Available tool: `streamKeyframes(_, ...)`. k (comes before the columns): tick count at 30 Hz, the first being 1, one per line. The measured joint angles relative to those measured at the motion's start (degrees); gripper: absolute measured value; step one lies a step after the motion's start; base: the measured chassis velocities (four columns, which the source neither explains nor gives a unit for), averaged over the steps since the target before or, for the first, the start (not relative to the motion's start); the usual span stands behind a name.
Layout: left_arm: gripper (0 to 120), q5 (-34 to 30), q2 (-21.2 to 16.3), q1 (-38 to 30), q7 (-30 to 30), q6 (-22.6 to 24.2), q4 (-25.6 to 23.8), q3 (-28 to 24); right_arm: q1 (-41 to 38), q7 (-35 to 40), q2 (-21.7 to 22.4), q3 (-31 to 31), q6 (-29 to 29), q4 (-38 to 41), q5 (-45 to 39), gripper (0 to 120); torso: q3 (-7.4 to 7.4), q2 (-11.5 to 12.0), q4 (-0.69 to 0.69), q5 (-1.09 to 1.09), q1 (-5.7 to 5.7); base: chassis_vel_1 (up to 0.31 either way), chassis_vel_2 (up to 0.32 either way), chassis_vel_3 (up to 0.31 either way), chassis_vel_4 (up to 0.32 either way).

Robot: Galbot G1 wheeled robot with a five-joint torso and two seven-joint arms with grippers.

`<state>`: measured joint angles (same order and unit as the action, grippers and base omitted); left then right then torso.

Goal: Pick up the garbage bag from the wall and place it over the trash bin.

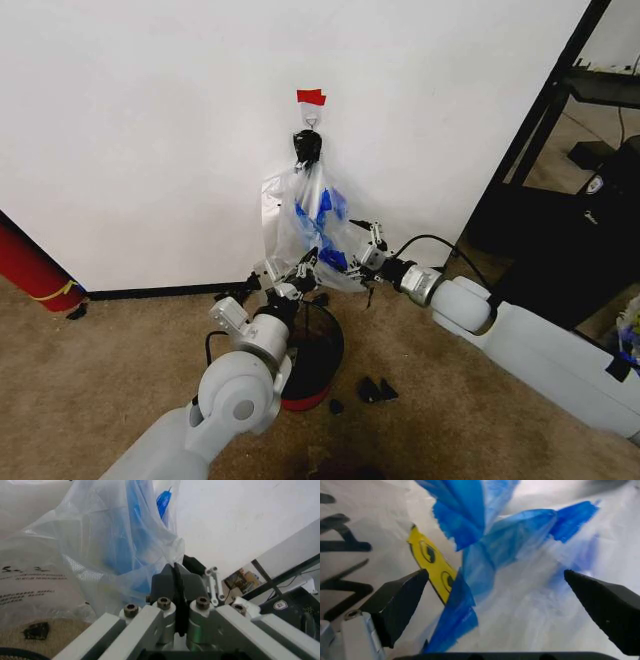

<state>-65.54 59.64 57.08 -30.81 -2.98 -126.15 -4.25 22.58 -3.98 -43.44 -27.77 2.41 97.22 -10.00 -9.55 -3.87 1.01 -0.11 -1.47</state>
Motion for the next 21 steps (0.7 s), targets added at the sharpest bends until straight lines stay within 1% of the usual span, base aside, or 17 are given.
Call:
streamKeyframes(3,0,0.0,0.0,0.1,0.0,0.0,-0.1,0.0,-0.7,0.0,-0.6,-0.8,-0.6,-0.4,0.0,96,0.00,0.0,0.00,-0.01,0.00,0.000,0.000,0.000,0.000)
streamKeyframes(4,0,0.0,-0.1,0.1,0.1,0.0,-0.2,0.0,-1.0,0.1,-0.9,-1.1,-1.0,-0.6,-0.2,93,0.00,0.0,-0.01,-0.01,0.00,0.000,0.000,0.000,0.000)
streamKeyframes(8,0,-0.2,-0.6,0.0,0.2,0.0,-0.3,0.0,-2.1,0.9,-2.7,-2.1,-3.4,-2.2,-1.1,75,0.00,0.0,-0.01,0.00,0.00,0.000,0.000,0.000,0.000)
streamKeyframes(10,0,-0.2,-0.6,-0.1,0.2,0.0,-0.3,-0.2,-2.5,1.1,-3.4,-2.4,-4.0,-2.9,-1.7,68,0.00,0.0,-0.01,0.00,0.00,0.000,0.000,0.000,0.000)
streamKeyframes(11,0,-0.2,-0.6,-0.1,0.2,0.0,-0.3,-0.2,-2.5,1.1,-3.4,-2.4,-4.0,-2.9,-1.7,68,0.00,0.0,-0.01,0.00,0.00,0.000,0.000,0.000,0.000)
streamKeyframes(13,0,-0.2,-0.4,-0.1,0.2,0.0,-0.3,-0.3,-3.2,1.5,-4.1,-3.1,-5.2,-3.3,-3.1,58,0.00,0.0,0.00,-0.01,0.00,0.000,0.000,0.000,0.000)
streamKeyframes(14,0,-0.3,-0.3,-0.1,0.2,0.0,-0.3,-0.4,-3.5,1.6,-4.4,-3.4,-5.8,-3.4,-3.6,57,0.00,0.0,0.00,0.00,0.00,0.000,0.000,0.000,0.000)
streamKeyframes(16,0,-0.3,-0.2,0.0,0.3,0.0,-0.3,-0.5,-4.4,1.8,-5.2,-4.1,-7.0,-4.0,-4.9,46,0.00,0.0,-0.01,-0.01,0.00,0.000,0.000,0.000,0.000)
streamKeyframes(18,0,-0.3,-0.1,0.1,0.3,0.0,-0.3,-0.5,-4.9,2.1,-5.8,-4.7,-7.9,-4.4,-5.5,38,0.00,0.0,-0.02,0.00,0.00,0.000,0.000,0.000,0.000)
streamKeyframes(19,0,-0.3,-0.1,0.1,0.3,0.0,-0.3,-0.5,-4.9,2.1,-5.8,-4.7,-7.9,-4.4,-5.5,38,0.00,0.0,-0.02,0.00,0.00,0.000,0.000,0.000,0.000)
streamKeyframes(20,0,-0.2,-0.1,0.1,0.3,0.0,-0.3,-0.5,-5.0,2.2,-6.0,-4.8,-8.2,-4.4,-5.6,34,0.00,0.0,-0.02,0.00,0.00,0.000,0.000,0.000,0.000)
streamKeyframes(21,0,-0.2,-0.1,0.1,0.3,0.0,-0.3,-0.5,-5.1,2.5,-6.0,-4.9,-9.1,-4.4,-5.7,29,0.00,0.0,-0.02,0.00,0.00,0.000,0.000,0.000,0.000)
